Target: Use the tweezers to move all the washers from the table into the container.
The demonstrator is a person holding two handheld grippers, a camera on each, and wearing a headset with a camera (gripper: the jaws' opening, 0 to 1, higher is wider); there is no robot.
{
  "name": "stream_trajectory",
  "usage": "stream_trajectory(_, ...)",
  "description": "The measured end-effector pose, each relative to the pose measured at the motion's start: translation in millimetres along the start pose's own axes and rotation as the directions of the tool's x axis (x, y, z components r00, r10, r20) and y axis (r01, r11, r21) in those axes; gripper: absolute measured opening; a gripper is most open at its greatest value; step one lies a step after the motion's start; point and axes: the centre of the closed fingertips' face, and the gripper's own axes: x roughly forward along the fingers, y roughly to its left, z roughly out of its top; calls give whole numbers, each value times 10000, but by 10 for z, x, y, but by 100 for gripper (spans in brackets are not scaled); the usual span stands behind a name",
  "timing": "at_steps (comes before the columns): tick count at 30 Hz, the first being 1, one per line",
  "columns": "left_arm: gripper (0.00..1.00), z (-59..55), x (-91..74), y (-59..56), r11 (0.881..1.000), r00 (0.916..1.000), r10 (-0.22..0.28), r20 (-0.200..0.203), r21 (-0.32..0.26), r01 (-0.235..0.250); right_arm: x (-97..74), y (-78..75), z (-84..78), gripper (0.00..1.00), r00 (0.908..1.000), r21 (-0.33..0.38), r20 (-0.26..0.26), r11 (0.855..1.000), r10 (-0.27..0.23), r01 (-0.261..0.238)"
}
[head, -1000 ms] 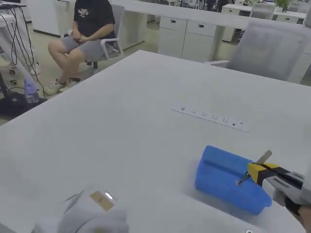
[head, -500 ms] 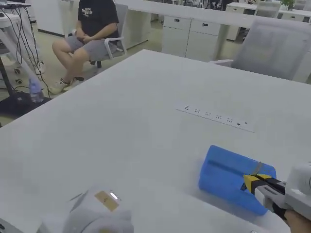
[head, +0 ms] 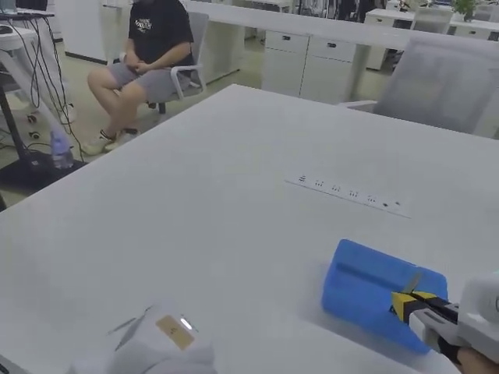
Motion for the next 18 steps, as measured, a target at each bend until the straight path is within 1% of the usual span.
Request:
stream_trajectory(3, 89, 0, -1, 2, 10000, 10000, 7, 1, -11, -7, -120, -13, 143, 3, 9991, 344, 416, 9994, -38, 24)
stream_trajectory(6, 89, 4, -2, 1, 10000, 10000, -1, 23, -14, 1, -219, -21, 232, 3, 9972, 400, 748, 9992, -34, 4)
stream_trajectory(7, 89, 4, -3, 2, 10000, 10000, 5, 23, -8, -5, -308, -16, 273, 3, 9957, 536, 921, 9986, -51, 2)
stream_trajectory(10, 89, -1, -1, 4, 10000, 10000, 9, 6, 0, -9, -455, 26, 309, 3, 9921, 916, 1252, 9958, -41, -75)
stream_trajectory(11, 89, -2, 0, 4, 10000, 10000, 11, 4, 4, -11, -523, 31, 303, 3, 9912, 1005, 1321, 9949, -73, -61)
stream_trajectory(14, 89, 1, -1, 7, 10000, 10000, 22, 20, 2, -22, -654, 41, 200, 3, 9914, 1052, 1301, 9945, -110, -27)
stream_trajectory(16, 89, -2, -1, 5, 10000, 10000, 19, 3, 6, -19, -683, 18, 95, 2, 9939, 1139, 1095, 9935, -112, -13)
stream_trajectory(18, 89, 2, -1, 1, 10000, 10000, 4, 12, 23, -4, -703, 27, 10, 2, 9957, 1087, 914, 9941, -152, 52)
